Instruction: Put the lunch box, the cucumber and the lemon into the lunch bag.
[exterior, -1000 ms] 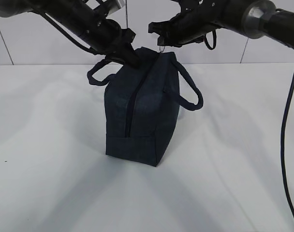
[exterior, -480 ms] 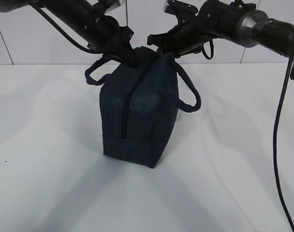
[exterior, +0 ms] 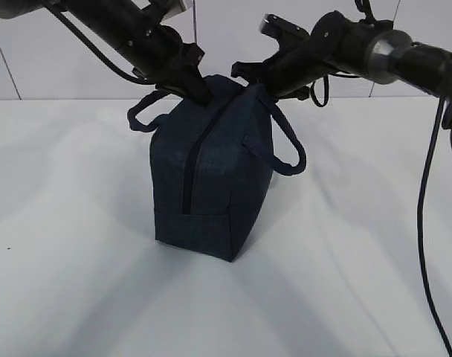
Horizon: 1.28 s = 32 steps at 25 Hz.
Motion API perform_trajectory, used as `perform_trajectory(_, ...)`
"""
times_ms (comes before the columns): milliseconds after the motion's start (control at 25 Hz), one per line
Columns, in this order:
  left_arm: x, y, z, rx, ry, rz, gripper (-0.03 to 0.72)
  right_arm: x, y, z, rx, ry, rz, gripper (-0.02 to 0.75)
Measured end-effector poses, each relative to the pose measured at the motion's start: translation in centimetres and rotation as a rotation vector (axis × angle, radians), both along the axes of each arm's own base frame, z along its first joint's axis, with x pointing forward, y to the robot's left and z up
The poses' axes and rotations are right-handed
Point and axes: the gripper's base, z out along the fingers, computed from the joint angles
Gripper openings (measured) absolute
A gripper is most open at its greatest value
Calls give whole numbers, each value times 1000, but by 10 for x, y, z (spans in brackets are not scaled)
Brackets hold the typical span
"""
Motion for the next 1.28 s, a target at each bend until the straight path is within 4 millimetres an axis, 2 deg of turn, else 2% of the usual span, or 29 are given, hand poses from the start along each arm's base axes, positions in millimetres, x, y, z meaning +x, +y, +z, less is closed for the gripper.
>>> perform_trajectory(240, 0, 0, 0, 8, -1, -3, -6, 1, -1, -6, 13, 21, -4, 0)
perform_trajectory(480, -1, 1, -1, 17, 1, -7, -6, 2, -1, -22, 25, 56, -16, 0)
perform_trajectory(1280, -1, 1, -1, 21, 2, -9, -6, 3, -2, -22, 23, 56, -17, 1)
